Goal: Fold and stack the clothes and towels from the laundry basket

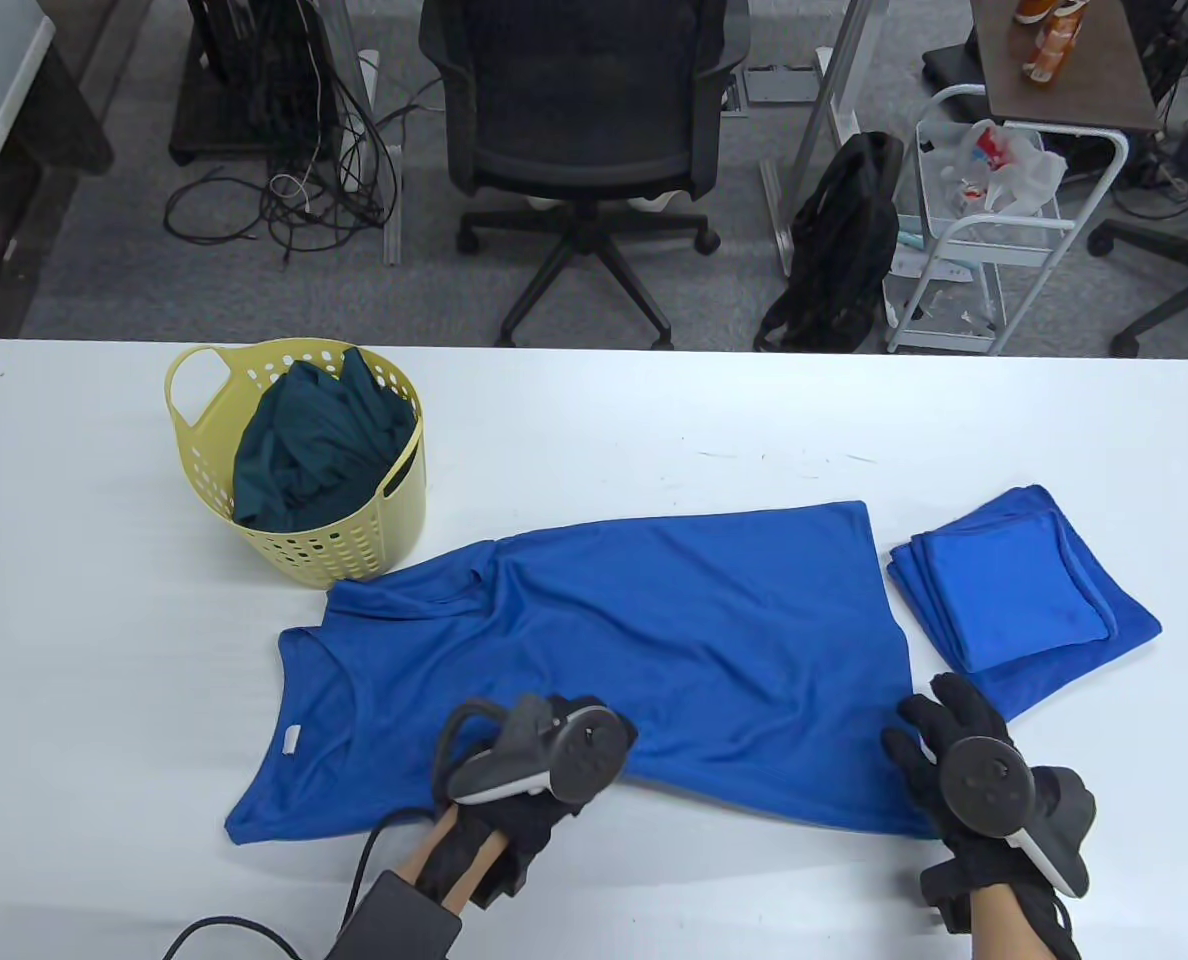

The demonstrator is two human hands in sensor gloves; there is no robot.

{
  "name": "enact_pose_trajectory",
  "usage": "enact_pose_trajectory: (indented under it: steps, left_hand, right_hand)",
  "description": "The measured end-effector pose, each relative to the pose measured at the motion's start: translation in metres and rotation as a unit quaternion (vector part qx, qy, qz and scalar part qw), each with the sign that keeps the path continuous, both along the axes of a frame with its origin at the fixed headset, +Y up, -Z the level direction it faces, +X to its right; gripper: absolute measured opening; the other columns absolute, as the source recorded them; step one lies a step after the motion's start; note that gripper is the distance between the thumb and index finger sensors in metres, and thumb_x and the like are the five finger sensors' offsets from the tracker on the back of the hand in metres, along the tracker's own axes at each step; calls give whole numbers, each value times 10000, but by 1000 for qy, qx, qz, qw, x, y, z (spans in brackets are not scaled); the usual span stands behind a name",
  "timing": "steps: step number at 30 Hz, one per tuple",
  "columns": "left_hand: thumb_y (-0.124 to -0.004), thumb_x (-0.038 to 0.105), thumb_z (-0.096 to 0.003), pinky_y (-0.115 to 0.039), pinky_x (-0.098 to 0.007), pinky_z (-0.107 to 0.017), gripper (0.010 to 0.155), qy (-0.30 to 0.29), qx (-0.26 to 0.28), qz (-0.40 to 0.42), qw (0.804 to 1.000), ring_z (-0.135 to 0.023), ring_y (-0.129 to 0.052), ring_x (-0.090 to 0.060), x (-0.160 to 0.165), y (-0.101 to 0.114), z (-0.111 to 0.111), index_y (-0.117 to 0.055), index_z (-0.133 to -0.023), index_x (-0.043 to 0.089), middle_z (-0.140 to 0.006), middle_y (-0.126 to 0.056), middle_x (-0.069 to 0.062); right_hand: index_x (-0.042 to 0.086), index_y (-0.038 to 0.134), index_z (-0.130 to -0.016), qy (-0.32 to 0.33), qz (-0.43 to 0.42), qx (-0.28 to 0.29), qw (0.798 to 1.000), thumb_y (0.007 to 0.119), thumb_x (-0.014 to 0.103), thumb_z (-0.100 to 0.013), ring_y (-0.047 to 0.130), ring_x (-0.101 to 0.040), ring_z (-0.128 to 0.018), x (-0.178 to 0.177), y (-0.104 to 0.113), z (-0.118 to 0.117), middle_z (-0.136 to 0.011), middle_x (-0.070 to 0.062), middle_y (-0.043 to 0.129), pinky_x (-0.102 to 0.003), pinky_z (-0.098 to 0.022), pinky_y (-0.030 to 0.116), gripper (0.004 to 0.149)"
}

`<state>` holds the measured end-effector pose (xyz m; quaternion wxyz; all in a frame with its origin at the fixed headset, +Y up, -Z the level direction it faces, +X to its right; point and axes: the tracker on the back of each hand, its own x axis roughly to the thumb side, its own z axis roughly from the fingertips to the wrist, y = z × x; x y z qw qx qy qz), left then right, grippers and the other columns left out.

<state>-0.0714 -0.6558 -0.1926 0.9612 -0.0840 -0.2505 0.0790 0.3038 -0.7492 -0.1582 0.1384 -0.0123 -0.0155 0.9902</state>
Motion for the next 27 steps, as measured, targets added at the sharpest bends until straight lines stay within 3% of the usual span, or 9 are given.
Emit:
enact_pose_trajectory:
  steps: [2, 4, 7, 12, 16, 23, 25, 27]
  left_hand:
    - [-794, 396, -574, -845, -437, -614, 457, 11, 69, 15, 997, -836, -953, -243, -5, 61, -12, -658, -1007, 344, -1045, -849, -27]
    - [-785, 397, -579, -849, -430, -608, 456, 15, 82, 13, 996, -825, -960, -235, -4, 103, -19, -648, -1011, 347, -1044, -853, -24]
    - [-783, 402, -578, -855, -420, -599, 461, 19, 98, 6, 995, -810, -971, -221, -2, 131, -25, -644, -1014, 347, -1042, -857, -24]
    - [-782, 400, -577, -870, -391, -573, 458, 30, 113, 2, 993, -770, -988, -192, 0, 134, -31, -645, -1010, 341, -1023, -871, -22]
    - [-786, 405, -577, -889, -349, -525, 456, 9, 146, 19, 989, -705, -1006, -160, 3, 126, -25, -652, -1005, 328, -980, -896, -14]
    - [-795, 411, -575, -898, -322, -486, 457, 9, 175, 48, 983, -655, -1015, -144, 9, 132, -22, -663, -1001, 315, -926, -917, -3]
    - [-797, 411, -575, -899, -321, -482, 457, 15, 182, 48, 982, -648, -1016, -144, 10, 134, -23, -666, -1001, 311, -918, -920, -4]
    - [-797, 413, -574, -899, -320, -483, 459, 21, 187, 39, 981, -649, -1015, -143, 11, 137, -23, -666, -1001, 310, -915, -921, -3]
  right_hand:
    - [95, 751, -1010, 1, -3, -1, 1000, 713, 415, -590, 635, -501, -992, -1, 0, 0, -1156, -255, 573, -674, -674, 621, 529]
    - [97, 747, -1014, 7, -10, -6, 1000, 711, 413, -592, 637, -501, -991, -3, -1, 0, -1155, -255, 574, -673, -674, 622, 528]
    - [102, 735, -1025, 20, -19, -18, 999, 707, 413, -595, 648, -499, -987, -7, -3, -2, -1157, -261, 569, -671, -673, 625, 531]
    - [115, 713, -1043, 37, -12, -29, 999, 702, 408, -599, 689, -481, -965, -17, -5, -5, -1151, -265, 577, -653, -669, 646, 532]
    - [159, 629, -1102, 97, -29, -42, 994, 695, 370, -612, 769, -430, -908, -36, 1, -6, -1140, -271, 592, -624, -655, 686, 537]
    - [131, 473, -1169, 264, -147, 89, 949, 644, 223, -639, 855, -338, -809, -120, 63, -4, -1070, -175, 716, -581, -630, 737, 564]
    - [97, 458, -1169, 265, -110, 93, 953, 647, 187, -634, 866, -319, -776, -147, 73, -7, -1042, -170, 738, -571, -620, 746, 575]
    - [93, 467, -1163, 306, -60, 54, 949, 650, 184, -627, 876, -256, -715, -164, 74, -9, -957, -105, 797, -539, -615, 763, 574]
